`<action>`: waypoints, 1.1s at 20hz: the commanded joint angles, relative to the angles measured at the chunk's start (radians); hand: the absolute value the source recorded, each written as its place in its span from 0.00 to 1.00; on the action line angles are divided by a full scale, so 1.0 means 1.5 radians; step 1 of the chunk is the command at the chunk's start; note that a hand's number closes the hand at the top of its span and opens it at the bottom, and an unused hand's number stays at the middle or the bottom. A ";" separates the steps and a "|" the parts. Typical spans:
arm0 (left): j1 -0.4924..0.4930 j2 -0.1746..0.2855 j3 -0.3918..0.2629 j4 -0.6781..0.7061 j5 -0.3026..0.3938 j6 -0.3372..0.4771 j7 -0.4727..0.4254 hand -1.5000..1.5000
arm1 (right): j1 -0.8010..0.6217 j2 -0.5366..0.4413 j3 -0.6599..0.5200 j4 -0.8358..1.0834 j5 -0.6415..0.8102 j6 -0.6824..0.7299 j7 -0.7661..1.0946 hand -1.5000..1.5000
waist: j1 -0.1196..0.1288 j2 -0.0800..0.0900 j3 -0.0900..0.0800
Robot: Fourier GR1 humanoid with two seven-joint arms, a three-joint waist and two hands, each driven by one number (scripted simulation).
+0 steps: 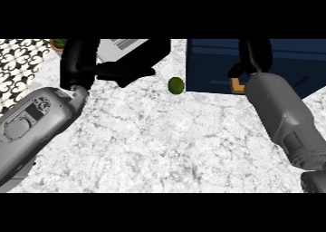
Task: Pick up the can, place it into the drawer and close the drawer
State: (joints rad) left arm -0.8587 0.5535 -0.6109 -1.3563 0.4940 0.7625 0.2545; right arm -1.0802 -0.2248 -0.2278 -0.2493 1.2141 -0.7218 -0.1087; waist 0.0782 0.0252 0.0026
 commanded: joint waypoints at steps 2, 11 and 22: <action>0.021 -0.004 0.008 -0.014 -0.006 -0.002 -0.013 0.00 | -0.039 0.028 -0.054 -0.009 -0.065 -0.015 -0.055 0.00 | 0.011 0.006 0.001; 0.056 0.015 0.020 -0.025 -0.011 -0.004 -0.017 0.00 | -0.054 0.068 -0.176 -0.043 -0.219 0.052 -0.193 0.00 | 0.000 -0.002 0.002; 0.112 0.014 0.045 -0.033 -0.019 -0.023 -0.046 0.00 | -0.096 0.094 -0.288 -0.044 -0.361 0.154 -0.249 0.00 | -0.020 -0.006 -0.001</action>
State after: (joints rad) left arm -0.7147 0.5726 -0.5636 -1.4166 0.4703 0.7494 0.2079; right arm -1.1592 -0.1266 -0.6020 -0.2994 0.7529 -0.4890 -0.4861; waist 0.0436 0.0232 0.0062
